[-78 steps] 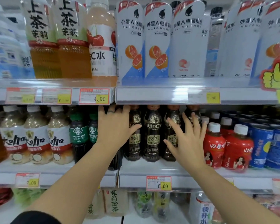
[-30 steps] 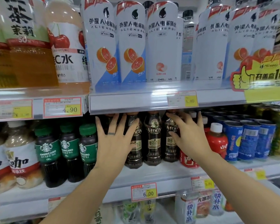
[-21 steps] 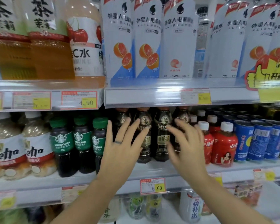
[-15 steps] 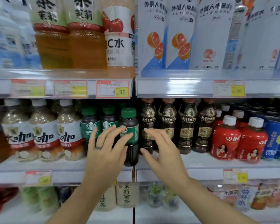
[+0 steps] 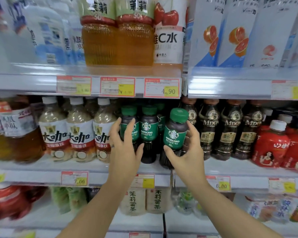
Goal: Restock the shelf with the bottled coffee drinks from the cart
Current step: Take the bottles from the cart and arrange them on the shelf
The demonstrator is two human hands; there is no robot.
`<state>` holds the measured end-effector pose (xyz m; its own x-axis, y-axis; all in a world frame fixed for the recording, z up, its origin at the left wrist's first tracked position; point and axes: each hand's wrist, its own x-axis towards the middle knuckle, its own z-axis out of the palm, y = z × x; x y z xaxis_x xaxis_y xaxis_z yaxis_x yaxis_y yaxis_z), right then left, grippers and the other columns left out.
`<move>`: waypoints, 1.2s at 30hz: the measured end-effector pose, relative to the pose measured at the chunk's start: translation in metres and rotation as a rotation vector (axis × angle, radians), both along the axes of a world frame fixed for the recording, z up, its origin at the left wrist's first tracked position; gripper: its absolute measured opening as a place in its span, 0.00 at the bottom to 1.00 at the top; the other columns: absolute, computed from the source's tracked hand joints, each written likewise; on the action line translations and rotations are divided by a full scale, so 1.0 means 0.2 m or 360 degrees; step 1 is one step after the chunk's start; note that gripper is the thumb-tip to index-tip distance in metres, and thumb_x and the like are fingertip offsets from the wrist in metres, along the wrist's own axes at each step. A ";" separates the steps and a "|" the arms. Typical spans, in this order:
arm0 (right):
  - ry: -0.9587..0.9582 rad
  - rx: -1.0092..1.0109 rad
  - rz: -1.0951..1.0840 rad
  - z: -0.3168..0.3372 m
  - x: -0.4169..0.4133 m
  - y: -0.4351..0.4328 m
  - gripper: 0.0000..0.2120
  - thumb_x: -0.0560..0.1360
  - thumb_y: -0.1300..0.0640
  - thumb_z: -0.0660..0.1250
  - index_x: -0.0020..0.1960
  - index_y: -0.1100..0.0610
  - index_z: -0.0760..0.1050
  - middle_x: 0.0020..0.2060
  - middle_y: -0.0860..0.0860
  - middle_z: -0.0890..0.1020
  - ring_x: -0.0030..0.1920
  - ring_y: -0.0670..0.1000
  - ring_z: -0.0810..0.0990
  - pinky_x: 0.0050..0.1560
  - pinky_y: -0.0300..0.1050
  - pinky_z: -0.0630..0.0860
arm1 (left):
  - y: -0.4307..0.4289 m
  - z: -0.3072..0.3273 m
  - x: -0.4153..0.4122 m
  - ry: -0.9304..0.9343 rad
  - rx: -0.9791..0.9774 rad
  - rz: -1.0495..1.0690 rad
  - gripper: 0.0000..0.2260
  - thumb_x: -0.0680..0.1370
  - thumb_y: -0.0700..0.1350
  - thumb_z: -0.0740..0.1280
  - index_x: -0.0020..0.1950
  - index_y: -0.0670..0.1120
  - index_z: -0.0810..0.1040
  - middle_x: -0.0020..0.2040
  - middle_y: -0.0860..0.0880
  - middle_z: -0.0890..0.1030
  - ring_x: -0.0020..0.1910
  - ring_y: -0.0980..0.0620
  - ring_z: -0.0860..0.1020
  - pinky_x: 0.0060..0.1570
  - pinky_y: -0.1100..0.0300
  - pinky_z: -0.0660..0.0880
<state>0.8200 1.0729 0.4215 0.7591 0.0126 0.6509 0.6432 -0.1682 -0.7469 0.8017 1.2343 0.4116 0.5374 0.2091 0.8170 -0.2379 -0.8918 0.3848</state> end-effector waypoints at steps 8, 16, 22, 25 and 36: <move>-0.0022 -0.0111 0.0082 0.05 0.02 -0.02 0.38 0.69 0.65 0.72 0.69 0.41 0.59 0.61 0.37 0.73 0.62 0.41 0.74 0.61 0.49 0.74 | -0.03 0.00 0.03 -0.0083 -0.0016 -0.0078 0.34 0.72 0.38 0.72 0.71 0.55 0.59 0.71 0.47 0.56 0.67 0.42 0.67 0.55 0.59 0.66; -0.0039 -0.0050 0.0152 0.06 0.02 -0.06 0.38 0.69 0.68 0.72 0.66 0.37 0.60 0.58 0.36 0.75 0.59 0.39 0.76 0.55 0.34 0.74 | -0.01 0.01 0.02 -0.0087 0.0045 -0.0140 0.34 0.72 0.42 0.73 0.71 0.56 0.59 0.71 0.49 0.55 0.67 0.41 0.67 0.56 0.57 0.67; -0.0116 0.0071 0.0282 0.06 -0.06 -0.09 0.37 0.68 0.67 0.72 0.65 0.38 0.61 0.58 0.38 0.77 0.60 0.42 0.76 0.56 0.34 0.74 | 0.05 -0.05 0.00 -0.0173 0.0468 -0.0021 0.26 0.70 0.48 0.72 0.66 0.54 0.69 0.69 0.41 0.61 0.67 0.40 0.63 0.57 0.43 0.74; -0.0096 0.0021 0.0365 0.08 -0.10 -0.08 0.35 0.67 0.63 0.70 0.65 0.37 0.61 0.56 0.33 0.76 0.60 0.40 0.76 0.54 0.34 0.75 | 0.06 -0.06 0.02 -0.0092 0.0623 0.0100 0.31 0.66 0.51 0.76 0.66 0.57 0.69 0.71 0.40 0.60 0.69 0.37 0.60 0.63 0.41 0.68; -0.0072 -0.0011 0.0285 0.04 -0.08 -0.12 0.38 0.69 0.67 0.72 0.64 0.34 0.62 0.58 0.36 0.76 0.60 0.42 0.76 0.55 0.35 0.75 | 0.01 -0.02 0.07 0.0058 0.0849 0.0385 0.46 0.58 0.58 0.80 0.72 0.56 0.62 0.73 0.39 0.56 0.72 0.35 0.55 0.65 0.29 0.57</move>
<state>0.8036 1.0489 0.4303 0.7144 0.1498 0.6835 0.6961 -0.0532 -0.7159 0.8149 1.2370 0.4075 0.5553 -0.1054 0.8249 0.0017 -0.9918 -0.1279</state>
